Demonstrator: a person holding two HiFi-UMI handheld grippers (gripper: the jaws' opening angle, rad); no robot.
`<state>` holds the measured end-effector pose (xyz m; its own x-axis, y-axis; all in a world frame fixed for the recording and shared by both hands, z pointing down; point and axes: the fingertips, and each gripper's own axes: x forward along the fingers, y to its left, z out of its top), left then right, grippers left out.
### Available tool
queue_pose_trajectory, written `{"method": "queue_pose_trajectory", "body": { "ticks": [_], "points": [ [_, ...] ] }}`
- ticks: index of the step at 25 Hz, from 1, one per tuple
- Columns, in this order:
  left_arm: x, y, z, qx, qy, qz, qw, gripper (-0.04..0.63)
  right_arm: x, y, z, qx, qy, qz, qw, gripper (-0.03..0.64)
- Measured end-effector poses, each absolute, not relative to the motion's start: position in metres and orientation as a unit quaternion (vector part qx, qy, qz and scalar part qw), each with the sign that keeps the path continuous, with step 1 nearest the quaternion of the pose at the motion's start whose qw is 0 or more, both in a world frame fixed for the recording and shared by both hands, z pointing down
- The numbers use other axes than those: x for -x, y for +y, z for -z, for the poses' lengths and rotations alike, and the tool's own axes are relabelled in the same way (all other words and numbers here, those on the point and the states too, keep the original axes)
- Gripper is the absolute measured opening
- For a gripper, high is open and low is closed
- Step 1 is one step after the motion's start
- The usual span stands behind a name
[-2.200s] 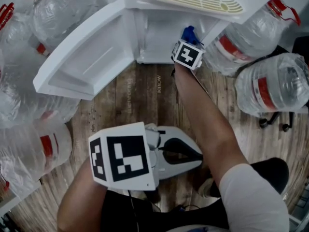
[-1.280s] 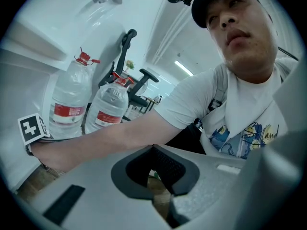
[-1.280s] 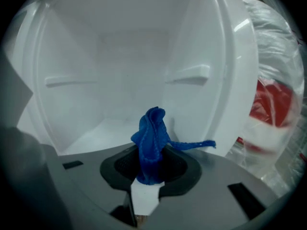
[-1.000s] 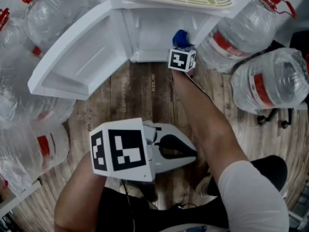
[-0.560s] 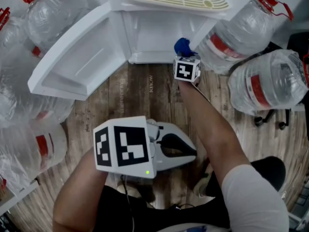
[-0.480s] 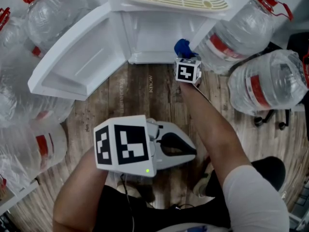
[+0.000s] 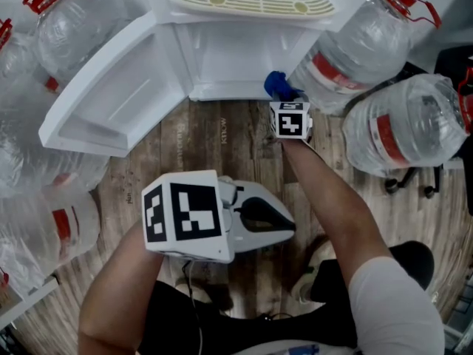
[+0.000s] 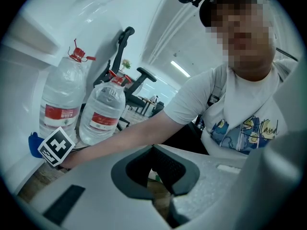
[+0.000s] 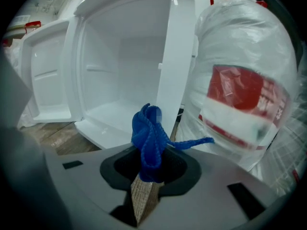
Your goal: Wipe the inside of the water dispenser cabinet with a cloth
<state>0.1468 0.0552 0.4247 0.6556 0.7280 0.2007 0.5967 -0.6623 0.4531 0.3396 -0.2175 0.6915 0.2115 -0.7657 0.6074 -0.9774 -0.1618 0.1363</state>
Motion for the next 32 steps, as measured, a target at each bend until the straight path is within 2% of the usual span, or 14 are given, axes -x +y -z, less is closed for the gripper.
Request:
{"method": "queue_pose_trajectory", "body": {
  "ticks": [8,12,15,23,28,32],
  "points": [
    [-0.165,0.059,-0.416,-0.896,0.370,-0.173,0.174,0.003,-0.359,-0.191,-0.695,-0.704,-0.627,-0.217,0.253,0.092],
    [-0.184,0.052,-0.412,-0.909,0.342,-0.157,0.180,0.003,-0.345,-0.183,-0.690,-0.680,-0.656,-0.228,0.236,0.092],
    [-0.192,0.049,-0.404,-0.914,0.325,-0.142,0.198,0.003,-0.322,-0.178,-0.679,-0.651,-0.685,-0.208,0.253,0.092],
    [-0.199,0.055,-0.354,-0.929,0.272,-0.061,0.244,0.003,-0.278,-0.134,-0.598,-0.603,-0.722,-0.241,0.238,0.092],
    [-0.204,0.049,-0.315,-0.954,0.184,-0.050,0.233,0.003,-0.261,-0.074,-0.531,-0.575,-0.736,-0.266,0.239,0.092],
    [-0.189,0.051,-0.268,-0.958,0.130,-0.051,0.252,0.003,-0.236,-0.035,-0.461,-0.545,-0.757,-0.274,0.233,0.092]
  ]
}}
